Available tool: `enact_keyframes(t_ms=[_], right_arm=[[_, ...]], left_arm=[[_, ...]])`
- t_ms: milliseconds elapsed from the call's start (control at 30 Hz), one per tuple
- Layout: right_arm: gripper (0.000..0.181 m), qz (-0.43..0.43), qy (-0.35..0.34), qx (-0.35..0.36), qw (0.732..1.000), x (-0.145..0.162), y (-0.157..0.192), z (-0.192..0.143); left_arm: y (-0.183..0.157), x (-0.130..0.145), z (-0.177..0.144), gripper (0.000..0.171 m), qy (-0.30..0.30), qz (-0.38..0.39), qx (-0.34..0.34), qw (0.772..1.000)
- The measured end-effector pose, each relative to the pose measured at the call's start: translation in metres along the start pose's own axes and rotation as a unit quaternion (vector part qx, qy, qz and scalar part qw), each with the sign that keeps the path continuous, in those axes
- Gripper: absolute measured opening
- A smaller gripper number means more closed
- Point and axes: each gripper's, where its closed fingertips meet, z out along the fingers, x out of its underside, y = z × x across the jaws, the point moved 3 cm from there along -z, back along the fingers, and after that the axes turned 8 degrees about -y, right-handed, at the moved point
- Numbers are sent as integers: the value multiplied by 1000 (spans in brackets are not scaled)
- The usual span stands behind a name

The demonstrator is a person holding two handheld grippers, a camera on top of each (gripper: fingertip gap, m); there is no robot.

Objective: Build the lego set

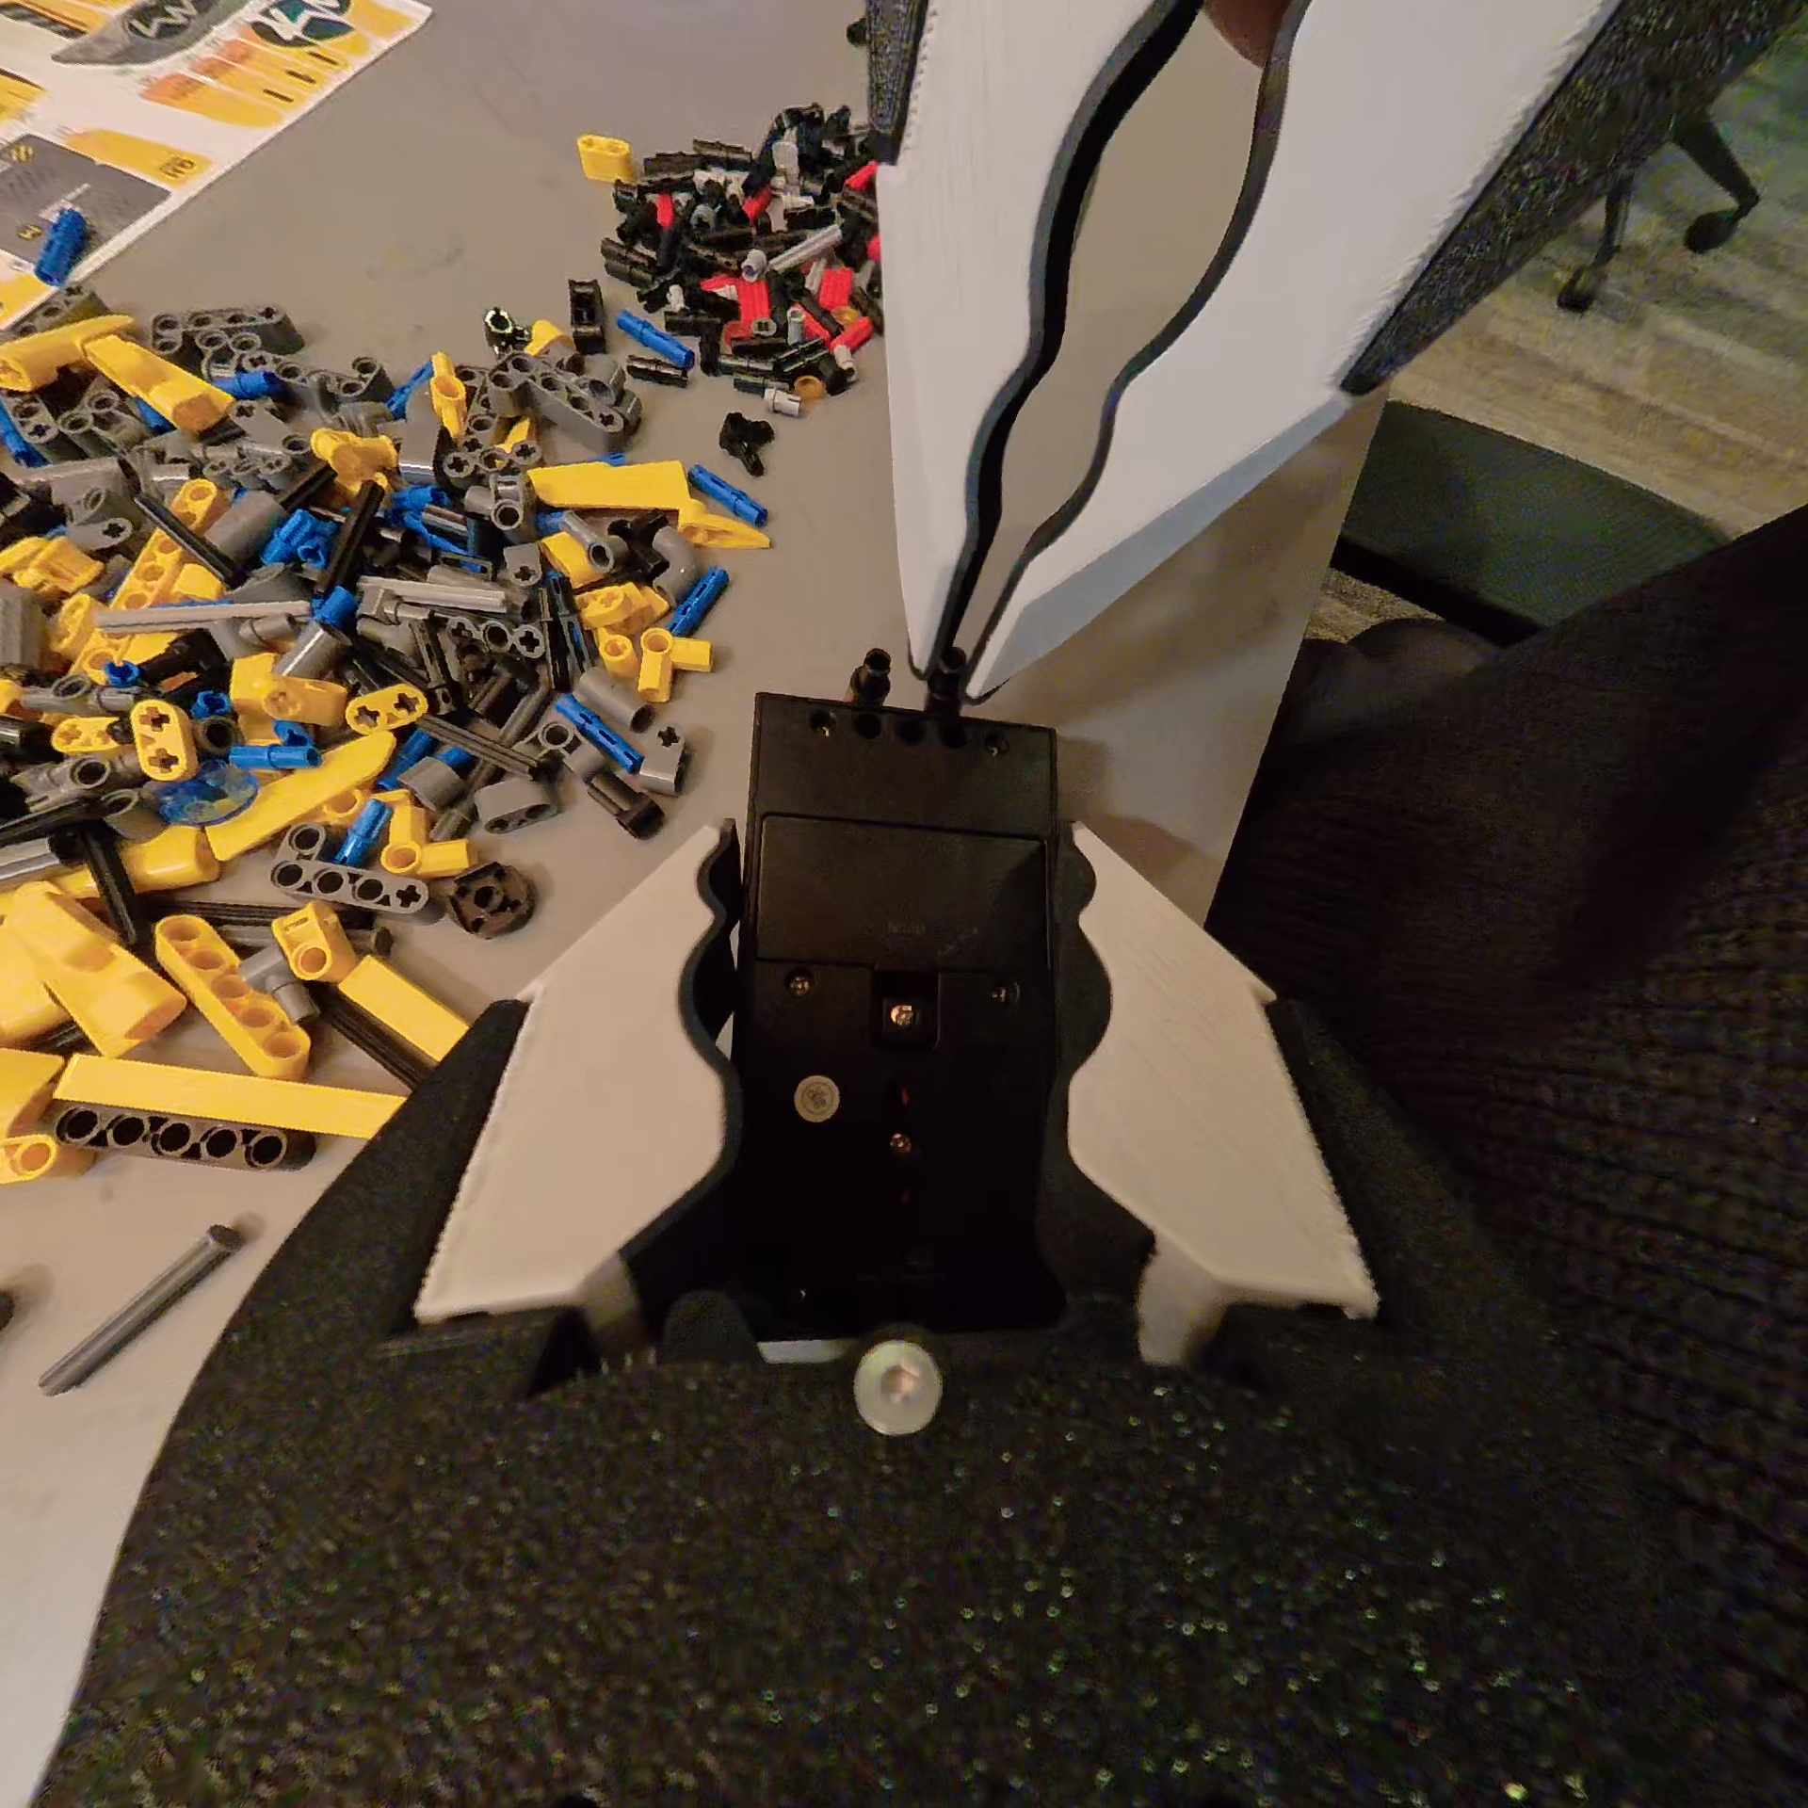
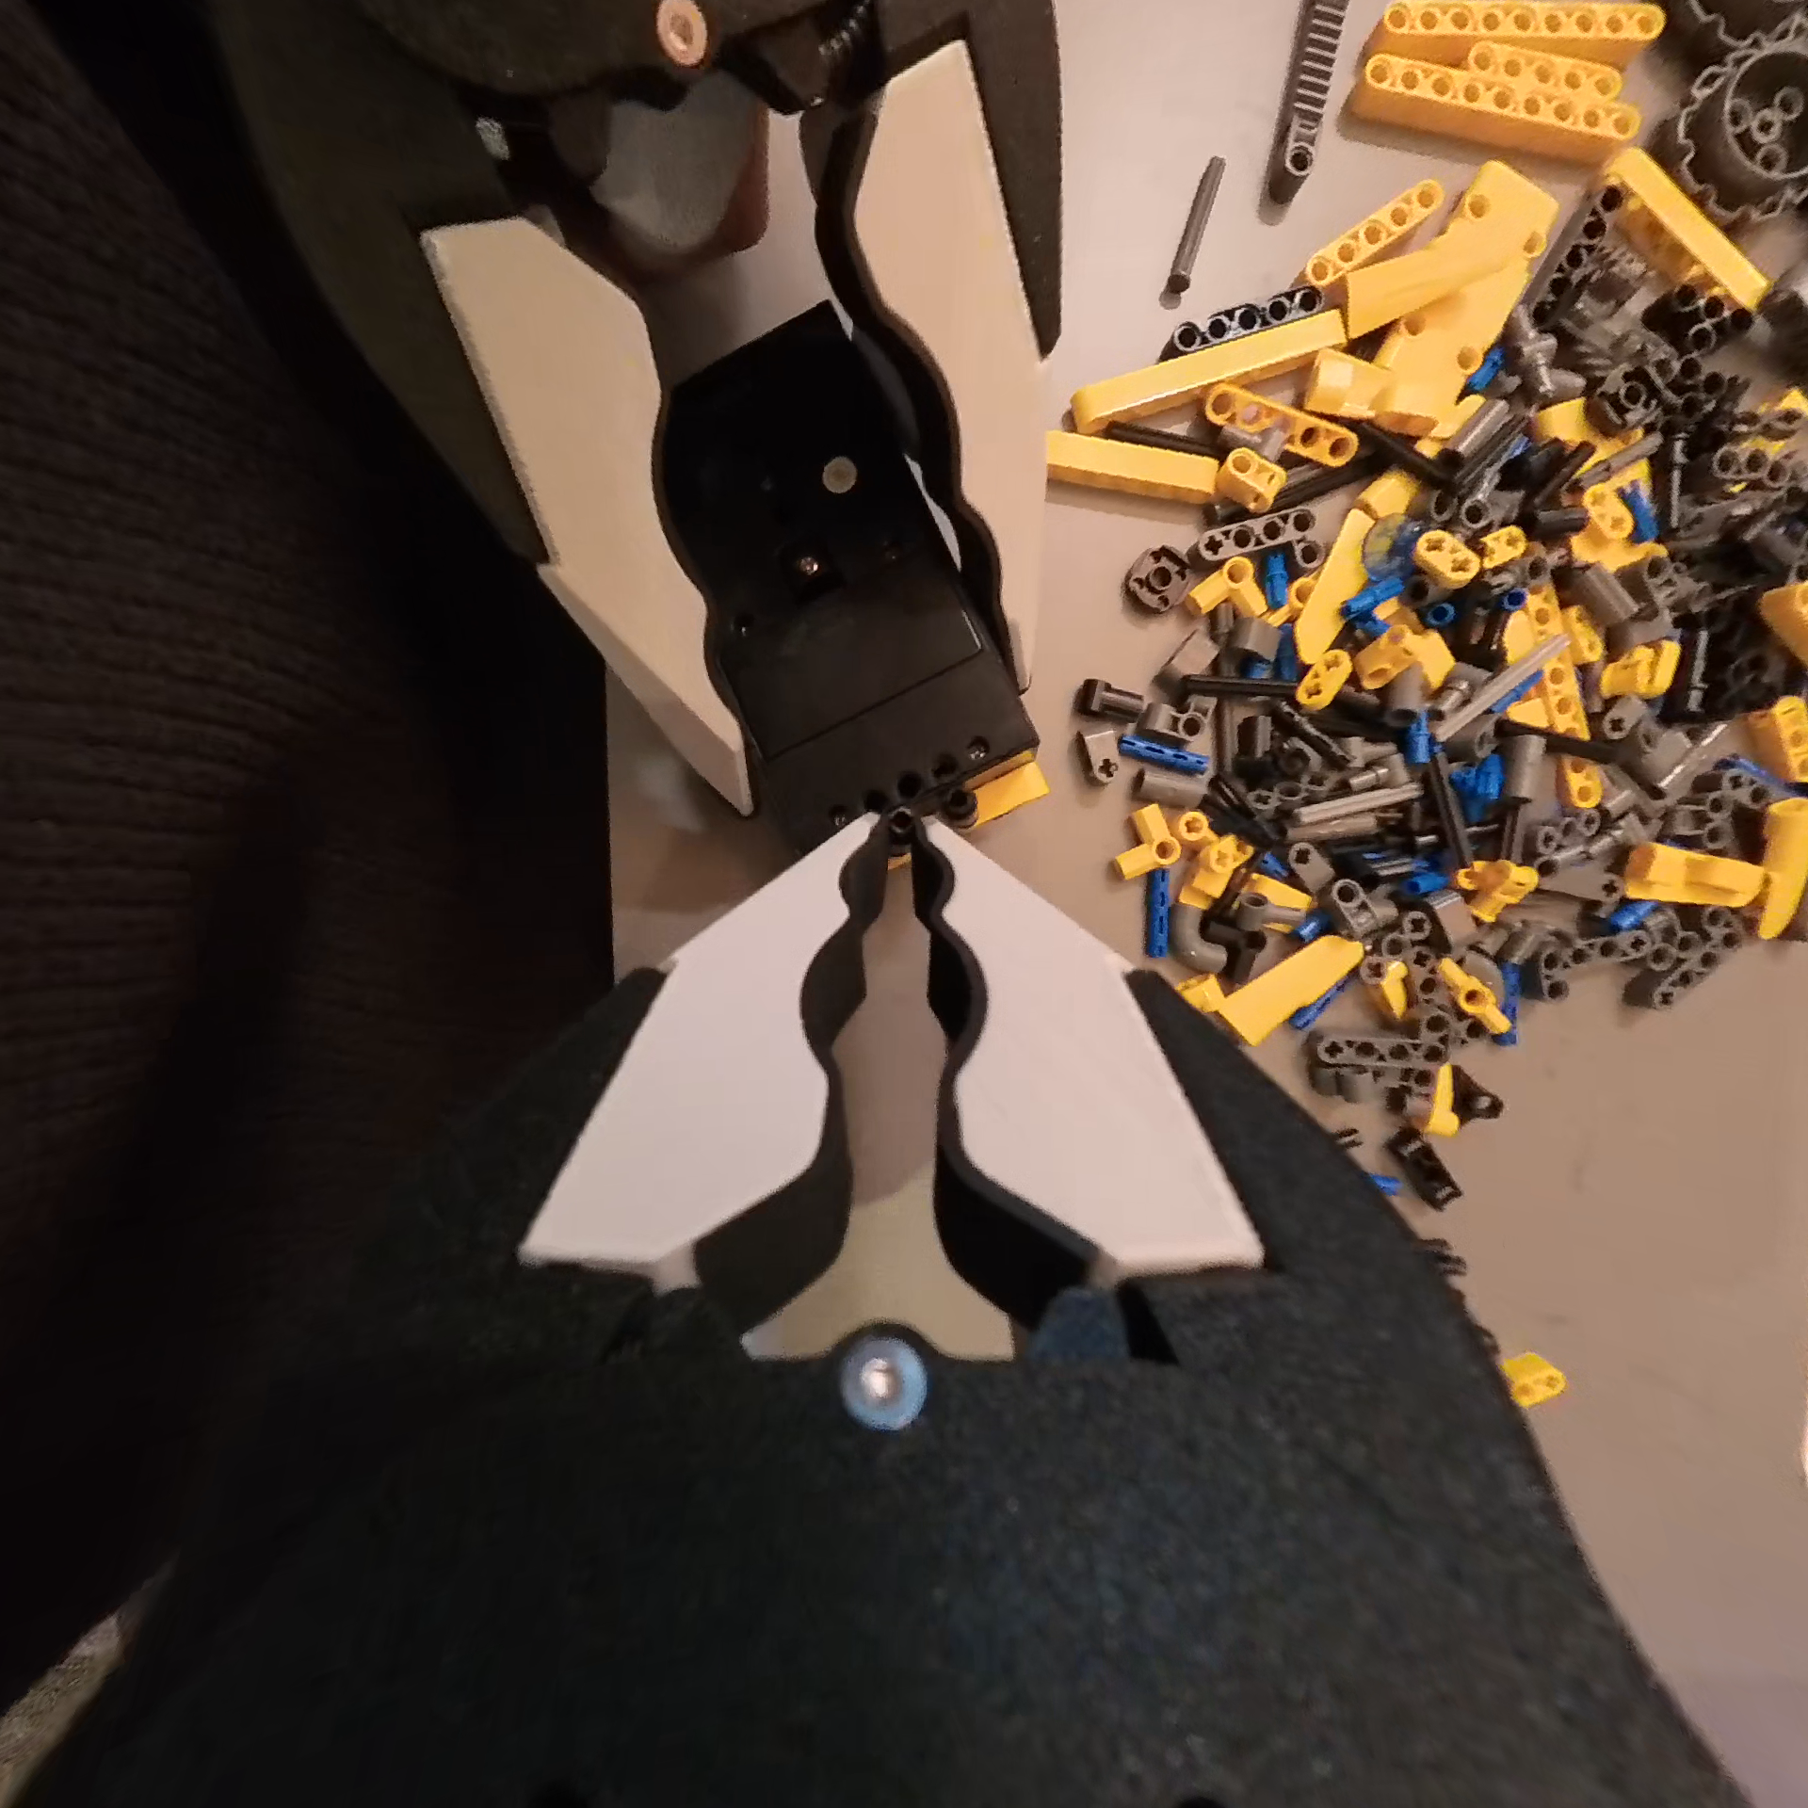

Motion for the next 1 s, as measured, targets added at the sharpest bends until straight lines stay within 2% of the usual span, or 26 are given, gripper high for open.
enact_keyframes(t_ms=[167, 367, 467, 600, 700, 833, 900, 1000], right_arm=[[3, -27, -1, -8, 1000, 0, 1, 0], [3, -119, 25, -5, 993, 6, 5, 2], [3, -126, 23, -21, 992, 4, 2, 3], [4, -83, 13, -46, 995, 3, 0, 3], [4, -59, -7, -40, 997, 4, 0, 3], [7, -48, -25, 1, 999, 7, -2, 1], [17, -20, -46, 28, 998, 11, -9, -5], [20, 33, -85, 67, 994, 19, -22, -21]], left_arm=[[0, 0, 0, 64, 0, -2, 1, 1000], [-1, 0, 1, 64, 1, 6, 1, 1000], [0, 0, 0, 64, 1, 0, 1, 1000], [0, 0, 0, 64, 1, -6, 3, 1000], [1, 0, 0, 64, 1, -8, 5, 1000], [1, 0, 0, 64, 0, -10, 4, 1000], [1, 0, 0, 64, 0, -13, 6, 1000], [1, 0, 0, 64, 1, -16, 7, 1000]])
